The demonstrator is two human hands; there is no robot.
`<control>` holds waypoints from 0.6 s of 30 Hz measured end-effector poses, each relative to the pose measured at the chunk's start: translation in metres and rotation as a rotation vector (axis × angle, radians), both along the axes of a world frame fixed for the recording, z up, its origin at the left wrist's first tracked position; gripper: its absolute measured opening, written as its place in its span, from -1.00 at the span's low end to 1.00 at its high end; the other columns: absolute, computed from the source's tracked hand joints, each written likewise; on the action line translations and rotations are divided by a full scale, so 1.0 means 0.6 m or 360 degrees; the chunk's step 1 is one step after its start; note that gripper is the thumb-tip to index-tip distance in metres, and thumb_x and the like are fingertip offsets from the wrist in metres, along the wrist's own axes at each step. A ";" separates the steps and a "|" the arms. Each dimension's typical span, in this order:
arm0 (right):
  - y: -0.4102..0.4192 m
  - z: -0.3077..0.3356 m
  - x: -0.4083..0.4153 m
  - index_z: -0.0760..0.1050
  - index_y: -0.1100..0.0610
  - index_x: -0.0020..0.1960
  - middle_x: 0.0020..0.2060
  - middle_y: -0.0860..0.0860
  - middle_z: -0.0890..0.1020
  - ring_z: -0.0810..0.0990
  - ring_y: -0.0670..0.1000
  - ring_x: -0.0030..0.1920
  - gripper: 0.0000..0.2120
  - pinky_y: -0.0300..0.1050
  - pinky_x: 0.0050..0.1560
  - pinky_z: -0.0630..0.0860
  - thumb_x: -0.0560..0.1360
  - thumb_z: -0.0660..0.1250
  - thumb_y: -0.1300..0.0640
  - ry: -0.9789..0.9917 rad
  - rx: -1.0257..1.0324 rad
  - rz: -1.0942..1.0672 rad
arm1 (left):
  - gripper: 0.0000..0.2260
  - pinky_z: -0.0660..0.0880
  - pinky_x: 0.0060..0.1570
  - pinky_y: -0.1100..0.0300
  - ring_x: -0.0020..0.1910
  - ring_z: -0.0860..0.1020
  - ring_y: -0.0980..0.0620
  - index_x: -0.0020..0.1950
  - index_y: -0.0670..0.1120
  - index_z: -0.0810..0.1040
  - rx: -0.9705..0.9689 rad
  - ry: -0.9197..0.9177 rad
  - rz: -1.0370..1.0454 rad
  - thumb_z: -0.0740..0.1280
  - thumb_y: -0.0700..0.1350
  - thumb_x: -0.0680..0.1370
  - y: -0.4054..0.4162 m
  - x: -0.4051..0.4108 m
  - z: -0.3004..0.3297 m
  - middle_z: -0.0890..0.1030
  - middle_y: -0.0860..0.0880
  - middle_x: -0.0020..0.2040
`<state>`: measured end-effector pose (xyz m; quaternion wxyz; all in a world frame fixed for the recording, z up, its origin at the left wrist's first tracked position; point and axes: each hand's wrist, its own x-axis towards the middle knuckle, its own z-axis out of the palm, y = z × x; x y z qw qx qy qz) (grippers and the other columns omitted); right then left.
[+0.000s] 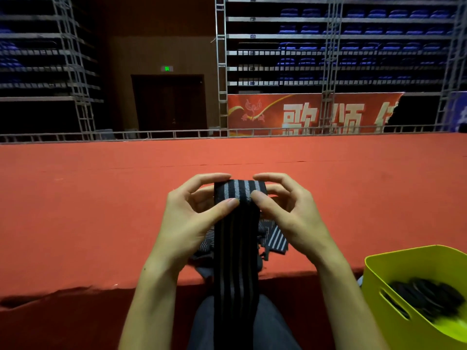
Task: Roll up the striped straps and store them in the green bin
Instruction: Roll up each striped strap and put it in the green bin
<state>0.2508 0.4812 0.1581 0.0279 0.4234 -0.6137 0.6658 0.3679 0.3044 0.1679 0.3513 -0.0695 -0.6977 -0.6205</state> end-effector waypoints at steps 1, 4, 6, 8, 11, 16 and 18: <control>0.001 0.002 0.002 0.60 -0.05 0.33 0.12 0.03 0.77 0.77 0.07 0.10 -0.67 0.24 0.18 0.69 0.59 0.50 -0.01 0.0006 0.0023 0.0004 | -0.64 0.68 0.08 0.16 0.14 0.76 -0.06 0.30 -0.10 0.66 -0.0016 0.0011 -0.0008 0.54 -0.32 0.53 0.002 0.001 -0.001 0.79 -0.10 0.10; 0.005 0.006 0.005 0.59 -0.05 0.37 0.07 0.02 0.78 0.77 0.02 0.08 -0.63 0.00 0.03 0.69 0.58 0.47 -0.02 0.0019 0.0067 0.0048 | -0.64 0.67 0.22 0.03 0.19 0.75 -0.07 0.31 -0.09 0.65 -0.0066 0.0035 -0.0007 0.52 -0.34 0.56 0.002 -0.001 -0.005 0.78 -0.10 0.13; 0.006 0.006 0.007 0.59 -0.05 0.38 0.07 0.01 0.78 0.77 0.00 0.05 -0.60 -0.13 -0.05 0.64 0.56 0.48 -0.01 0.0052 0.0061 0.0051 | -0.64 0.66 0.26 0.00 0.21 0.74 -0.06 0.32 -0.07 0.64 -0.0084 0.0053 0.0014 0.52 -0.34 0.56 0.002 -0.002 -0.007 0.78 -0.09 0.15; 0.004 0.000 0.008 0.58 -0.05 0.39 0.08 0.03 0.77 0.77 0.03 0.07 -0.61 -0.08 0.00 0.65 0.57 0.48 0.02 0.0097 0.0022 0.0041 | -0.63 0.65 0.25 0.02 0.21 0.74 -0.05 0.32 -0.05 0.64 -0.0088 0.0074 0.0025 0.52 -0.33 0.56 0.004 -0.002 -0.011 0.77 -0.07 0.16; -0.002 -0.006 0.012 0.58 -0.03 0.39 0.11 0.05 0.76 0.77 0.08 0.09 -0.62 0.04 0.08 0.70 0.59 0.49 0.13 0.0124 -0.0079 0.0049 | -0.58 0.66 0.18 0.13 0.20 0.74 -0.03 0.35 -0.01 0.63 -0.0040 0.0099 0.0046 0.53 -0.33 0.55 0.010 0.001 -0.013 0.77 -0.07 0.16; -0.012 0.001 0.025 0.59 0.03 0.34 0.13 0.07 0.73 0.76 0.10 0.11 -0.63 -0.02 0.08 0.70 0.60 0.47 0.33 0.0169 -0.0257 0.0073 | -0.63 0.68 0.17 -0.07 0.16 0.76 -0.10 0.34 -0.01 0.63 0.0036 0.0055 0.0006 0.53 -0.23 0.56 0.009 0.005 -0.013 0.79 -0.12 0.11; -0.018 0.003 0.024 0.61 0.06 0.30 0.14 0.06 0.72 0.74 0.11 0.17 -0.63 -0.05 0.11 0.69 0.58 0.47 0.40 0.0197 -0.0301 0.0056 | -0.68 0.69 0.13 -0.09 0.11 0.77 -0.14 0.34 -0.02 0.64 0.0045 0.0039 0.0002 0.51 -0.20 0.59 0.013 0.006 -0.011 0.79 -0.15 0.06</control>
